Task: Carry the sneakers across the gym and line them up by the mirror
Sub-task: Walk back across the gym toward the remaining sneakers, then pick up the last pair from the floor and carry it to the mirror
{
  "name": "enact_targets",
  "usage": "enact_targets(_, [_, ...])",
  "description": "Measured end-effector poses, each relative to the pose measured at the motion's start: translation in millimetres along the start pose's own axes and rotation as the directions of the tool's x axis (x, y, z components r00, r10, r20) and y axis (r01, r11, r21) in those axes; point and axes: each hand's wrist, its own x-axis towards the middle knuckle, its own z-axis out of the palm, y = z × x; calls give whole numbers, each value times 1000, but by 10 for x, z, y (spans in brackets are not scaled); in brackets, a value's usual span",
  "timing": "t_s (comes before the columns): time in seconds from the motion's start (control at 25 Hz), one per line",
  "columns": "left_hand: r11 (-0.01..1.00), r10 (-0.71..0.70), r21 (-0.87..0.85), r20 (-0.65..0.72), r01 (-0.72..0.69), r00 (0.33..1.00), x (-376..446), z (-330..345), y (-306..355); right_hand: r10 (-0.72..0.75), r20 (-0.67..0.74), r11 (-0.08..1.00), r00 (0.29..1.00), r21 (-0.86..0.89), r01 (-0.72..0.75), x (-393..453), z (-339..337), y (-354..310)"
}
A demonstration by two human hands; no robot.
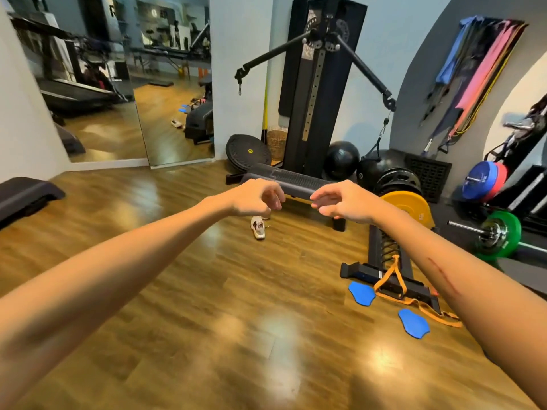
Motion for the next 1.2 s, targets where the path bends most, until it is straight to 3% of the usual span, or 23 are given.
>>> enact_targets(0.28, [1000, -1, 30, -2, 1, 1000, 2257, -87, -783, -51, 54, 997, 997, 61, 48, 2092, -685, 1230])
enact_targets(0.48, [994, -94, -57, -37, 91, 995, 3548, -336, -1342, -78, 137, 997, 988, 19, 76, 3612, -1141, 1728])
enact_targets(0.88, [962, -230, -139, 36, 233, 972, 5923, -948, -3670, -4, 258, 999, 966, -39, 15, 6886, -1231, 2654])
enact_targets(1.04, [937, -311, -139, 83, 320, 947, 6727, -1339, -4359, 37, 286, 990, 958, -142, 4, 8013, -1389, 2942])
enact_targets(1.2, [838, -457, -328, 15, 436, 889, 7341, -1355, -5023, 76, 320, 984, 944, -176, -19, 9113, -1391, 3484])
